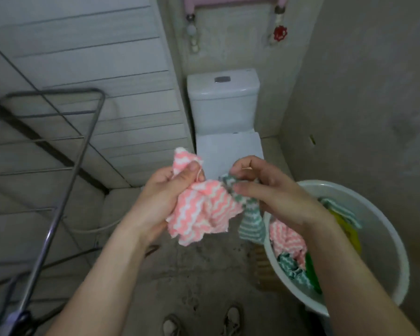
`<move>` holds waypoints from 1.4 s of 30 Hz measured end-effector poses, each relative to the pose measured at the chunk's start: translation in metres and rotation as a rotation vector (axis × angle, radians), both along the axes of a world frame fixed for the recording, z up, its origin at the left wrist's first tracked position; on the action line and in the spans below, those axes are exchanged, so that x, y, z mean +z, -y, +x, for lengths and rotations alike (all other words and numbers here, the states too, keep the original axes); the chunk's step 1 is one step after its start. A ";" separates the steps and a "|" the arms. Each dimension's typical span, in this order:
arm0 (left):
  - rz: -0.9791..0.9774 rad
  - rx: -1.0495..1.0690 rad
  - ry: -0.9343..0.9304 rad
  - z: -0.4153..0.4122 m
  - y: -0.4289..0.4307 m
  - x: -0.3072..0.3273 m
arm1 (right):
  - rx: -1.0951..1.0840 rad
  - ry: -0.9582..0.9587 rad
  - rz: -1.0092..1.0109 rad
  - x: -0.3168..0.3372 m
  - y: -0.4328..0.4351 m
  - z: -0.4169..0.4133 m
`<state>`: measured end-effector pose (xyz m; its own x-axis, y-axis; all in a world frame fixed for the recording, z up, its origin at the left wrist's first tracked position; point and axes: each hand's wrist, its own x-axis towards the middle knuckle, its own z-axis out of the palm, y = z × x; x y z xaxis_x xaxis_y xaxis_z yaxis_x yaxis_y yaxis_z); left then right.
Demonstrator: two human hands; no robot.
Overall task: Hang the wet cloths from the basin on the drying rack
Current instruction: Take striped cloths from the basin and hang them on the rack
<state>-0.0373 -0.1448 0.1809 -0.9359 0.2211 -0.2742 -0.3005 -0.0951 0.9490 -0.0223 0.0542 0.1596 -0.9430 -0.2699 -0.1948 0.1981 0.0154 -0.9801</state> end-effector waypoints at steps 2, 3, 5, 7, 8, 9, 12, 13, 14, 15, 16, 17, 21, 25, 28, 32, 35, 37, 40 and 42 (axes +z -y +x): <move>0.020 -0.035 -0.021 0.003 0.019 0.007 | 0.164 0.023 0.014 0.006 0.025 -0.005; 0.029 -0.024 -0.019 0.004 0.032 0.009 | 0.249 0.011 0.012 0.008 0.041 -0.008; 0.048 0.059 -0.040 0.009 0.069 0.016 | 0.355 -0.012 -0.001 0.015 0.088 -0.013; 0.046 0.167 -0.067 0.014 0.108 0.021 | 0.363 0.004 -0.017 0.020 0.130 -0.018; 0.024 0.198 -0.074 0.016 0.121 0.022 | 0.344 0.008 -0.024 0.020 0.142 -0.019; -0.003 0.228 -0.062 0.021 0.138 0.025 | 0.342 0.011 -0.040 0.020 0.158 -0.021; -0.071 0.306 0.004 0.036 0.181 0.024 | 0.327 -0.014 -0.025 0.022 0.200 -0.021; -0.080 0.364 0.017 0.041 0.195 0.024 | 0.332 -0.036 0.016 0.022 0.213 -0.021; -0.085 0.436 0.025 0.045 0.208 0.024 | 0.343 -0.079 0.074 0.023 0.227 -0.020; -0.080 0.510 0.034 0.048 0.218 0.024 | 0.364 -0.125 0.132 0.024 0.239 -0.019; -0.070 0.601 0.043 0.056 0.239 0.024 | 0.401 -0.165 0.169 0.023 0.262 -0.016; -0.055 0.663 0.046 0.059 0.249 0.024 | 0.408 -0.188 0.187 0.023 0.274 -0.015; -0.050 0.783 0.042 0.077 0.286 0.024 | 0.391 -0.184 0.155 0.026 0.309 -0.009; -0.038 0.738 0.197 0.097 0.323 0.023 | 0.437 -0.108 0.163 0.030 0.349 -0.002; 0.017 0.687 0.252 0.104 0.338 0.018 | 0.506 -0.016 0.100 0.029 0.369 -0.001; 0.103 0.689 0.204 0.119 0.366 0.014 | 0.560 0.277 -0.088 0.021 0.395 0.006; 0.049 0.619 0.150 0.128 0.385 0.010 | 0.524 0.209 -0.076 0.018 0.407 0.009; -0.078 0.438 0.123 0.132 0.395 0.012 | 0.479 0.051 -0.004 0.024 0.419 0.012; -0.479 0.163 0.137 0.136 0.406 0.020 | 0.382 -0.070 0.010 0.031 0.435 0.013; -0.640 0.107 0.116 0.139 0.413 0.018 | 0.328 -0.051 -0.030 0.033 0.443 0.011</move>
<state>0.1020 -0.5574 0.1986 -0.9000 -0.1118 -0.4212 -0.4246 0.4424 0.7899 -0.0110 -0.3883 0.1925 -0.8130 -0.5658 -0.1373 0.1382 0.0416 -0.9895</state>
